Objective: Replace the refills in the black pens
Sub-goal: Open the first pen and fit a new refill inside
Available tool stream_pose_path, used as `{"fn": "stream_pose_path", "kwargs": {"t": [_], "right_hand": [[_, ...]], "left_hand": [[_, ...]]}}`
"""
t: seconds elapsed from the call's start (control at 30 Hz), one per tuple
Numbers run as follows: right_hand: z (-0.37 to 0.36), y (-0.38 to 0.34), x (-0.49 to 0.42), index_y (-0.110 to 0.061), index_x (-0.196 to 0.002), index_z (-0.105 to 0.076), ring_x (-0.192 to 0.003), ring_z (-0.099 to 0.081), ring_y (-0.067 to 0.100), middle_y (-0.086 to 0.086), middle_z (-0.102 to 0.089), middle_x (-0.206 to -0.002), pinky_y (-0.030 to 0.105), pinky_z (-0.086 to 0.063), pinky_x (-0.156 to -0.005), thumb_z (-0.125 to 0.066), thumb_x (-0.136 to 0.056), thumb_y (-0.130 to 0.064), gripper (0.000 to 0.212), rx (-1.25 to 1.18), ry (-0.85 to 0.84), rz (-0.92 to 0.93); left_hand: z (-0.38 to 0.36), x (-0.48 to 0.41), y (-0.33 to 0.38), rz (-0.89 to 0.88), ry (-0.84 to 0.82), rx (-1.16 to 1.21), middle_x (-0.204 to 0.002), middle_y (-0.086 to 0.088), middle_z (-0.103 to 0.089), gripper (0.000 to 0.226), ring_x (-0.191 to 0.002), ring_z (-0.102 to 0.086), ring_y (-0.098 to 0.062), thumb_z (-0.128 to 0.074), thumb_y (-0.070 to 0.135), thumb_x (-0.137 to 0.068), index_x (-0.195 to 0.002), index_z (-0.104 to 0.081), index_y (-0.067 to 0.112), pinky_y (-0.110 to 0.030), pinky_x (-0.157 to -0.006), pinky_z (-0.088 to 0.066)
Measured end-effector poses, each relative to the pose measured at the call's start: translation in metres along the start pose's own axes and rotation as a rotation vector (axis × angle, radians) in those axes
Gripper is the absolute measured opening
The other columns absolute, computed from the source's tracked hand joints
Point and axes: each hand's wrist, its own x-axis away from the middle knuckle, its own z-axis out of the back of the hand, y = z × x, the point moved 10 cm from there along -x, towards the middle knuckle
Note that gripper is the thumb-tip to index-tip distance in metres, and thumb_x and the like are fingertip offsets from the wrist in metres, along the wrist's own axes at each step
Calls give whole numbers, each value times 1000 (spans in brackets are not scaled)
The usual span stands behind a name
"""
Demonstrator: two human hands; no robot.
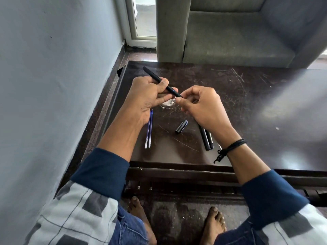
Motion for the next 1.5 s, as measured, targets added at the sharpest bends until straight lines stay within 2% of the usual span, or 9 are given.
{"fn": "stream_pose_path", "kwargs": {"t": [0.2, 0.43, 0.67, 0.77, 0.87, 1.0, 1.1, 1.27, 1.5], "right_hand": [[-3, 3, 1, -23, -80, -72, -74, -71, 28, -7, -73, -66, 47, -60, -76, -65, -98, -34, 22, 11, -21, -47], [-1, -2, 2, -24, -82, -70, -68, -70, 13, -5, -73, -69, 33, -56, -67, -75, -90, -42, 20, 51, -1, 4], [-5, 3, 2, -20, -76, -72, -65, -69, 14, -6, -74, -66, 43, -59, -78, -56, -102, -43, 38, 32, -47, -64], [-3, 0, 3, -22, -83, -72, -68, -70, 14, -3, -75, -74, 43, -60, -74, -66, -94, -52, 32, 27, -21, -32], [3, -1, 2, -23, -83, -69, -72, -70, 16, -4, -73, -76, 43, -59, -73, -76, -88, -45, 23, 83, 32, 1], [0, 3, 0, -21, -76, -71, -69, -69, 15, -8, -73, -67, 43, -59, -75, -70, -93, -41, 26, 81, 1, -33], [-3, 5, 1, -19, -76, -73, -71, -71, 22, 0, -75, -71, 44, -59, -73, -67, -95, -42, 30, 39, -29, -56], [0, -1, 2, -22, -80, -73, -62, -65, 15, 1, -73, -70, 33, -54, -64, -71, -93, -43, 25, 82, -19, -10], [-9, 6, 0, -19, -69, -71, -57, -60, 9, -4, -68, -60, 35, -52, -64, -64, -98, -38, 35, 3, -110, -60]], "left_hand": [[-2, 1, 1, -6, -19, -2, -94, -25, -73, 13, -84, -77, -26, -57, 5, -99, -108, -60, -5, -29, -75, -62], [0, 0, 1, -1, -8, 5, -94, -25, -73, 11, -86, -76, -26, -57, 5, -99, -106, -60, -3, -32, -79, -62], [-2, 0, 0, 10, -21, 19, -91, -21, -75, 15, -84, -77, -24, -58, 6, -99, -110, -60, -5, -29, -76, -62], [0, 0, 1, 10, -16, 22, -92, -22, -75, 15, -84, -77, -24, -57, 5, -99, -110, -60, -5, -28, -75, -62], [-1, 0, 0, 6, -20, 16, -95, -25, -74, 15, -86, -77, -25, -57, 5, -99, -110, -60, -5, -29, -77, -62], [-3, 0, -1, 11, -33, 8, -93, -23, -75, 19, -85, -77, -24, -57, 5, -99, -112, -60, -8, -28, -75, -62], [-1, 0, -1, 14, -25, 7, -92, -24, -75, 18, -84, -77, -25, -57, 5, -99, -111, -60, -8, -27, -74, -62], [0, -2, -2, 18, -14, -2, -92, -23, -75, 17, -84, -77, -25, -57, 5, -99, -110, -60, -7, -31, -78, -62], [-2, -3, -1, 19, -55, -16, -90, -22, -76, 18, -84, -77, -24, -58, 6, -99, -110, -61, -8, -25, -70, -60]]}}
